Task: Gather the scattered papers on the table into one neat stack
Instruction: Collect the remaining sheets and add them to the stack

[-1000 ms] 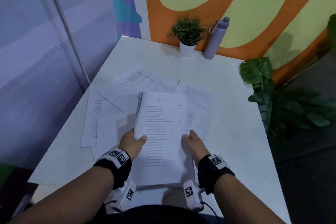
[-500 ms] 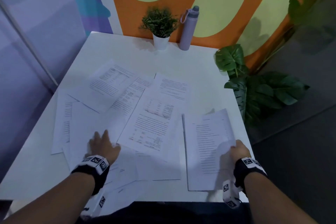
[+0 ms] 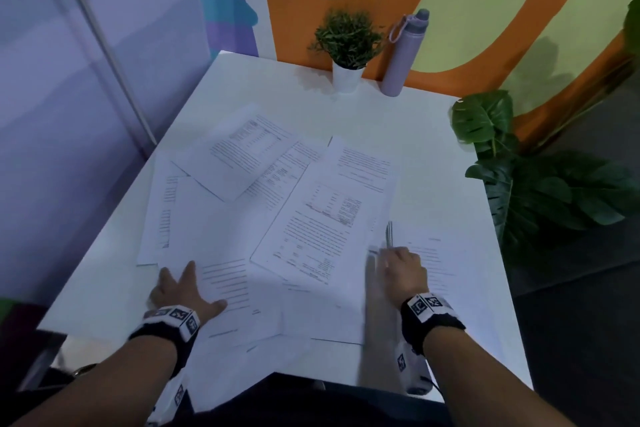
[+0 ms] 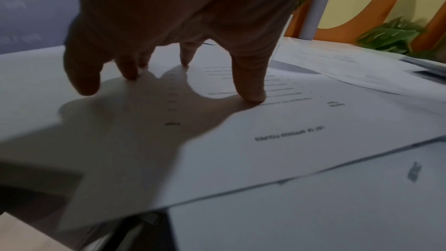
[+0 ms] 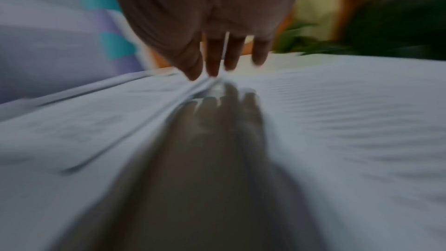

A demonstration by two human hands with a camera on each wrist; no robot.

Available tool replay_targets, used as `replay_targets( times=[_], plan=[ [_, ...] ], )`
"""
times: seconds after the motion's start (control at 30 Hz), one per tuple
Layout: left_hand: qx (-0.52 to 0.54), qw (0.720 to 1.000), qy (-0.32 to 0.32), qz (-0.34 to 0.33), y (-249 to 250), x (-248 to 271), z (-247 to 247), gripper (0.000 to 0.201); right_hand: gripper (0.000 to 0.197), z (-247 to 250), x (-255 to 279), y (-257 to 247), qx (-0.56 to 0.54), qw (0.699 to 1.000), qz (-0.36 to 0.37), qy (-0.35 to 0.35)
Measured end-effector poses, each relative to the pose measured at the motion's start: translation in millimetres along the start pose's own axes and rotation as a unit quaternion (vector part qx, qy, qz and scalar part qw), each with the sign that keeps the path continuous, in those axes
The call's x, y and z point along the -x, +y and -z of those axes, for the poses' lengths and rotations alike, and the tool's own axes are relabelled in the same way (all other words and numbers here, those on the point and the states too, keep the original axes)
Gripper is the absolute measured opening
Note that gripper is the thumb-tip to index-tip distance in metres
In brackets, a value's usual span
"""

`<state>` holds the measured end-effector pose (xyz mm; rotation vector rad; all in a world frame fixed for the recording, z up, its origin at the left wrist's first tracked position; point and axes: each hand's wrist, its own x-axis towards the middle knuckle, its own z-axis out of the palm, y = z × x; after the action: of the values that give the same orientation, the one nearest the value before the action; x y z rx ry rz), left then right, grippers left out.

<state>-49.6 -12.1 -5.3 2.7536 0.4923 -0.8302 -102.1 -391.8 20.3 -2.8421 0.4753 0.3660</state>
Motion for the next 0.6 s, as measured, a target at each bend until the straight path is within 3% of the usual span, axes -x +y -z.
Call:
replay_targets(
  times=[0.1, 0.2, 0.3, 0.4, 0.53, 0.6],
  plan=[
    [0.016, 1.0, 0.002, -0.008, -7.1, 6.5, 3.2, 0.116, 0.065, -14.5, -5.8, -50.4, 0.022, 0.989, 0.123, -0.076],
    [0.049, 0.998, 0.025, -0.017, -15.1, 13.8, 7.0, 0.109, 0.078, -24.5, -6.3, -82.2, 0.035, 0.982, 0.152, -0.11],
    [0.172, 0.981, 0.066, -0.063, -24.6, 17.2, 8.1, 0.084, 0.082, -27.3, -11.8, -107.1, 0.08, 0.969, 0.199, -0.125],
    [0.21, 0.964, 0.075, -0.144, -27.3, 20.6, 9.2, 0.056, 0.084, -20.6, -24.7, -125.7, 0.111, 0.958, 0.236, -0.118],
    [0.24, 0.945, 0.106, -0.194, -36.9, 25.4, 24.1, 0.056, 0.08, -18.3, -45.8, -161.3, 0.15, 0.939, 0.288, -0.11],
    [0.244, 0.947, 0.094, -0.188, -45.7, 25.5, 32.6, 0.062, 0.077, -18.5, -56.5, -176.4, 0.181, 0.929, 0.308, -0.102]
  ],
)
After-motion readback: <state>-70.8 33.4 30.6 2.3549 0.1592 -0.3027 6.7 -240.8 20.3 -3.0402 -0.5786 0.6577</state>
